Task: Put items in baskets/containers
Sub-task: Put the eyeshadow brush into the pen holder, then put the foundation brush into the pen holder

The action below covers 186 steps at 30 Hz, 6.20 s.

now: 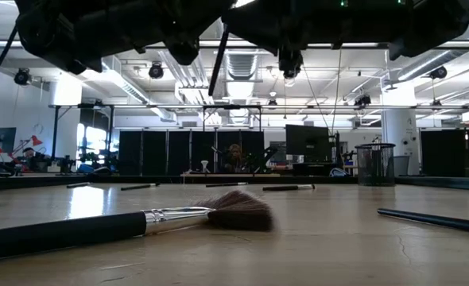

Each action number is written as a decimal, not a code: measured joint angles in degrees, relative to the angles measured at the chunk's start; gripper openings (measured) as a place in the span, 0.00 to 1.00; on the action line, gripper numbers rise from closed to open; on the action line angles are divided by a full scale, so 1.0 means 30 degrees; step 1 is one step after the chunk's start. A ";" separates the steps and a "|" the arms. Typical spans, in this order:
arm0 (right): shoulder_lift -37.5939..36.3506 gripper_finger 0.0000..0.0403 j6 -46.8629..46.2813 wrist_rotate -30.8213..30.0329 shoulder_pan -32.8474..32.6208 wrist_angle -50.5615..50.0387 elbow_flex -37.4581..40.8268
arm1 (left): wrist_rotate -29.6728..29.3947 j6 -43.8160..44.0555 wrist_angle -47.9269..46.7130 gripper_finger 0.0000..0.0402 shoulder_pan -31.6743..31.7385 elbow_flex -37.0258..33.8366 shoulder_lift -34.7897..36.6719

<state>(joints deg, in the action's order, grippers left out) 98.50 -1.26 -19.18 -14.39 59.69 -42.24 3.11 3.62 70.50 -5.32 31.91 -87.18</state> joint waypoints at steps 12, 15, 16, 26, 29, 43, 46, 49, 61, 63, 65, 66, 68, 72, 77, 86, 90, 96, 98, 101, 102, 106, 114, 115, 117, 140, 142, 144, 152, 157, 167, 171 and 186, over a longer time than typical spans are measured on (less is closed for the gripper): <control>-0.0313 0.04 0.0421 -0.0249 0.0072 -0.0416 0.0172 | -0.0461 0.1122 -0.0395 0.02 0.0026 -0.0071 0.0395; -0.1419 0.04 0.0426 -0.1447 0.0058 -0.1680 0.0664 | -0.0876 0.1125 -0.1509 0.06 0.0044 -0.0189 0.1424; -0.2002 0.04 0.0379 -0.1971 0.0101 -0.2328 0.0815 | -0.1297 0.0926 -0.1712 0.07 0.0041 -0.0352 0.1823; -1.0797 0.03 -0.0899 -0.9907 0.1963 -1.1188 0.3286 | -0.2408 -0.0422 -0.1982 0.16 0.0530 -0.3353 0.4820; -1.3505 0.03 -0.1903 -1.2086 0.3882 -1.4562 0.3870 | -0.2426 -0.0551 -0.1839 0.16 0.0738 -0.4017 0.4885; -1.5113 0.03 -0.4460 -1.0428 1.4880 -1.7364 0.5304 | -0.2427 -0.0513 -0.1710 0.16 0.0962 -0.4445 0.4605; -1.4272 0.03 -0.5212 -0.9994 1.5780 -1.8057 0.5424 | -0.2426 -0.0495 -0.1767 0.16 0.0962 -0.4448 0.4605; -1.3403 0.03 -0.6051 -0.9551 1.6161 -1.8159 0.5517 | -0.2426 -0.0493 -0.1868 0.16 0.0962 -0.4456 0.4597; -1.1387 0.11 -0.8233 -0.8976 1.6327 -1.8927 0.5486 | -0.2426 -0.0408 -0.2077 0.16 0.0991 -0.4470 0.4590; -1.1497 0.17 -0.8246 -0.8951 1.6313 -1.9076 0.5462 | -0.2426 -0.0411 -0.2182 0.16 0.0991 -0.4470 0.4590; -1.1709 0.21 -0.8263 -0.8932 1.6305 -1.9625 0.5320 | -0.2426 -0.0414 -0.2243 0.16 0.0991 -0.4470 0.4590; -1.1840 0.24 -0.8269 -0.8932 1.6305 -1.9983 0.5197 | -0.2426 -0.0415 -0.2251 0.16 0.0991 -0.4470 0.4590; -1.2213 0.27 -0.8255 -0.8932 1.6312 -2.0703 0.4938 | -0.2425 -0.0412 -0.2327 0.16 0.0991 -0.4470 0.4590; -1.3262 0.32 -0.8132 -0.8677 1.6156 -2.2759 0.4210 | -0.2426 -0.0415 -0.2401 0.16 0.0991 -0.4470 0.4590; -1.4810 0.26 -0.8273 -0.6554 1.5004 -2.6434 0.3008 | -0.2422 -0.0415 -0.2659 0.16 0.0991 -0.4477 0.4590; -1.6235 0.03 -1.0779 -0.7699 1.0477 -2.9343 0.2587 | -0.2419 -0.0367 -0.3427 0.16 0.0984 -0.4477 0.4587; -1.6107 0.03 -1.2245 -0.7672 0.8441 -2.9946 0.2587 | -0.2419 -0.0240 -0.3654 0.16 0.0984 -0.4485 0.4587; -1.5136 0.03 -1.6220 -0.8318 0.3227 -3.1359 0.2594 | -0.2404 -0.0219 -0.4294 0.16 0.0970 -0.4486 0.4584; -1.4409 0.03 -1.8263 -0.8562 0.1189 -3.1679 0.2594 | -0.2397 -0.0213 -0.4503 0.16 0.0969 -0.4489 0.4588; -1.2678 0.03 -2.1855 -0.8396 -0.1595 -3.3028 0.2040 | -0.2392 -0.0222 -0.4583 0.16 0.0973 -0.4492 0.4590; -1.1977 0.03 -2.3181 -0.8139 -0.2459 -3.3608 0.1648 | -0.2390 -0.0239 -0.4583 0.16 0.0976 -0.4492 0.4586; -0.8754 0.03 -2.8140 -0.6331 -0.5444 -3.6388 -0.0836 | -0.2397 -0.0255 -0.4591 0.16 0.0995 -0.4489 0.4590; -0.3513 0.03 -3.7121 -0.1243 -0.9366 -4.1640 -0.6465 | -0.2404 -0.0401 -0.5070 0.16 0.1027 -0.4492 0.4583; -0.3069 0.03 -3.7958 -0.0704 -0.9713 -4.1970 -0.6976 | -0.2404 -0.0476 -0.5119 0.16 0.1027 -0.4492 0.4583; -0.2219 0.03 -3.9004 0.0594 -1.0243 -4.2490 -0.7903 | -0.2404 -0.0620 -0.5379 0.16 0.1027 -0.4492 0.4583; 0.2097 0.41 -4.4526 0.6900 -1.1996 -4.1030 -0.7895 | -0.2375 0.0482 -0.6841 0.16 0.0996 -0.4507 0.4583; 0.2237 0.41 -4.4535 0.6875 -1.2000 -4.0132 -0.7288 | -0.2368 0.0831 -0.6863 0.16 0.0998 -0.4507 0.4583; 0.2347 0.41 -4.4587 0.6624 -1.2002 -3.9231 -0.6662 | -0.2368 0.1208 -0.6895 0.16 0.0991 -0.4507 0.4583; 0.2404 0.39 -4.2745 0.4331 -1.2058 -3.8479 -0.6178 | -0.2361 0.2739 -0.7723 0.16 0.0936 -0.4507 0.4583; 0.2455 0.32 -4.1506 0.3528 -1.2000 -3.8235 -0.5970 | -0.2339 0.2922 -0.7854 0.16 0.0787 -0.4507 0.4583; 0.2477 0.17 -3.9308 0.1902 -1.1440 -3.7812 -0.5589 | -0.2328 0.3199 -0.8631 0.16 0.0758 -0.4507 0.4583; 0.2477 0.14 -3.7599 0.1567 -1.0801 -3.7654 -0.5495 | -0.2331 0.3213 -0.8692 0.16 0.0758 -0.4470 0.4583; 0.1823 0.08 -3.1239 -0.3566 -1.0149 -3.5059 -0.5294 | -0.2222 0.2773 -0.8670 0.16 0.0736 -0.4463 0.4583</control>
<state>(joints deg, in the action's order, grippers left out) 103.97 -94.97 -29.88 -44.84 -45.48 -58.12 -3.55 11.94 44.49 -3.11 18.52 -73.43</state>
